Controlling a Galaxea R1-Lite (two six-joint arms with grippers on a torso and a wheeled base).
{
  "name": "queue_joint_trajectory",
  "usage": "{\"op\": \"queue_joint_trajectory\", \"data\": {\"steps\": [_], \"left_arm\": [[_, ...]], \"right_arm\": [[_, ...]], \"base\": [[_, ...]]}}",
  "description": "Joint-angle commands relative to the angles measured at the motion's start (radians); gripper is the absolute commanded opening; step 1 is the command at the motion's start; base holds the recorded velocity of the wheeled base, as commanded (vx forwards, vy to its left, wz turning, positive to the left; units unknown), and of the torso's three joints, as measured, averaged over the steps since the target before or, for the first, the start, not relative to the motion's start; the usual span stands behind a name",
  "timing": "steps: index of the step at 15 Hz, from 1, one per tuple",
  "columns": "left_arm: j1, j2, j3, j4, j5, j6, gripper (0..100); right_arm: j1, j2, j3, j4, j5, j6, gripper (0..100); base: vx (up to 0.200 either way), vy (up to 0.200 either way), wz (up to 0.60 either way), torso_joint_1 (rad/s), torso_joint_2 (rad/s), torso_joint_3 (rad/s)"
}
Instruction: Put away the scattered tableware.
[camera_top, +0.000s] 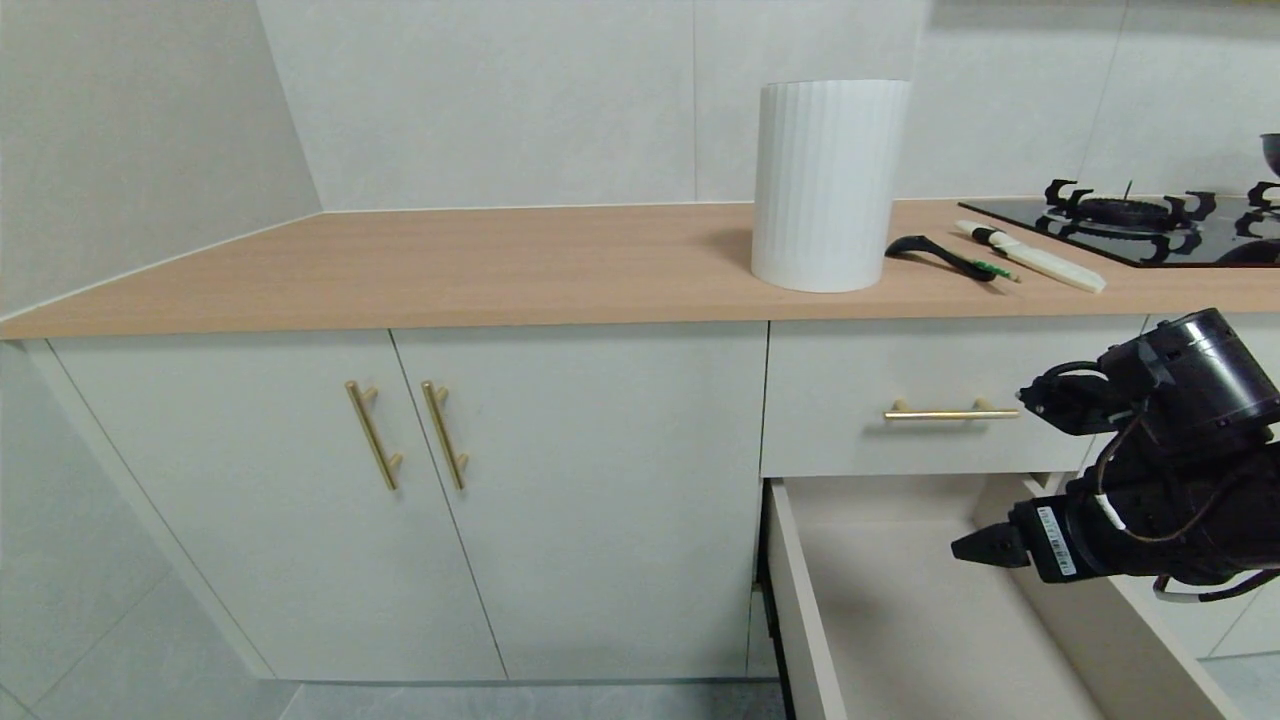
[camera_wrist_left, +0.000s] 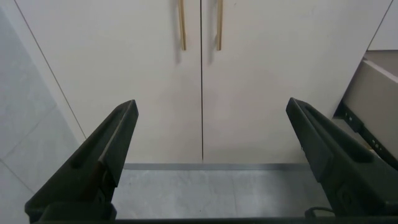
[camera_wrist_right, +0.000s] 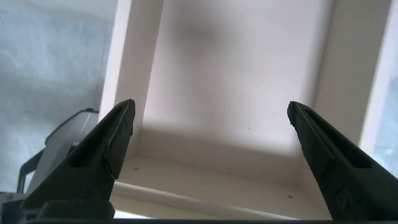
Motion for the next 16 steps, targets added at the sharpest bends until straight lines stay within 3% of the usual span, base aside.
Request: {"op": "queue_joint_trajectory", "data": {"steps": [1, 16], "left_arm": [[0.000, 0.000, 0.000, 0.000, 0.001, 0.000, 100], [0.000, 0.000, 0.000, 0.000, 0.001, 0.000, 100]], "right_arm": [[0.000, -0.002, 0.000, -0.001, 0.000, 0.000, 100], [-0.001, -0.008, 0.000, -0.028, 0.000, 0.004, 100]], "base": [[0.000, 0.000, 0.00, 0.066, -0.32, -0.246], [0.000, 0.000, 0.00, 0.144, -0.41, -0.272]]}}
